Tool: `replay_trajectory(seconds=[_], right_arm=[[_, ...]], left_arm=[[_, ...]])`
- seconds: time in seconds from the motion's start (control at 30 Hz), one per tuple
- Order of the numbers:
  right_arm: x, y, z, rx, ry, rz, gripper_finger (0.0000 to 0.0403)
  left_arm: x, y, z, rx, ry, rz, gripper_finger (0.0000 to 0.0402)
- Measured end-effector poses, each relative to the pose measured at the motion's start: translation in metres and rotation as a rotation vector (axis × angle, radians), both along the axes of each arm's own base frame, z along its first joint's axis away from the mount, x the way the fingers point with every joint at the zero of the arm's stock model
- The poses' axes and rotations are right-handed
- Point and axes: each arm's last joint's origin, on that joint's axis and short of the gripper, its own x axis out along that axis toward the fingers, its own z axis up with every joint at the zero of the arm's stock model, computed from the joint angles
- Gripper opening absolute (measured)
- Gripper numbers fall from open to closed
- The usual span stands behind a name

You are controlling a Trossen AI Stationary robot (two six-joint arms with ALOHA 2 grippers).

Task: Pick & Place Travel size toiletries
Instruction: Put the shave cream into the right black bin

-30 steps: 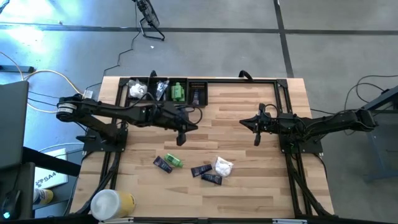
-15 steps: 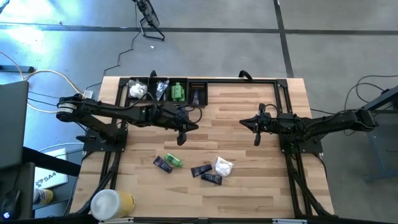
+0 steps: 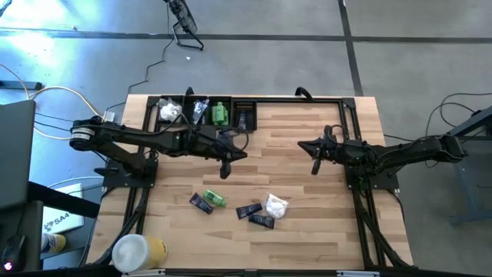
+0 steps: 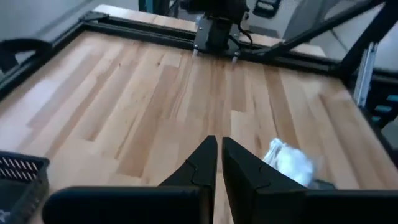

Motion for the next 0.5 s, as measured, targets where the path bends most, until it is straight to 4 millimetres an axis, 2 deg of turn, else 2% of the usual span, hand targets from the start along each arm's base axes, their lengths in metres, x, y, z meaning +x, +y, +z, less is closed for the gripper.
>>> replay_trajectory(seconds=[0.17, 0.27, 0.4, 0.5], right_arm=[[-0.001, -0.002, 0.0, 0.061, -0.028, -0.066, 0.0002], [-0.001, -0.002, 0.0, 0.073, -0.036, -0.09, 0.0002], [-0.001, -0.002, 0.0, 0.073, -0.037, -0.091, 0.0002], [-0.001, -0.002, 0.001, 0.088, -0.05, -0.092, 0.0002]], left_arm=[[0.0, 0.0, 0.0, 0.065, 0.001, -0.021, 0.0022], [-0.003, -0.004, -0.008, 0.114, 0.002, -0.046, 0.0022], [-0.02, -0.007, -0.018, 0.123, -0.077, -0.048, 0.0022], [-0.044, -0.008, -0.026, 0.135, -0.14, -0.044, 0.0022]])
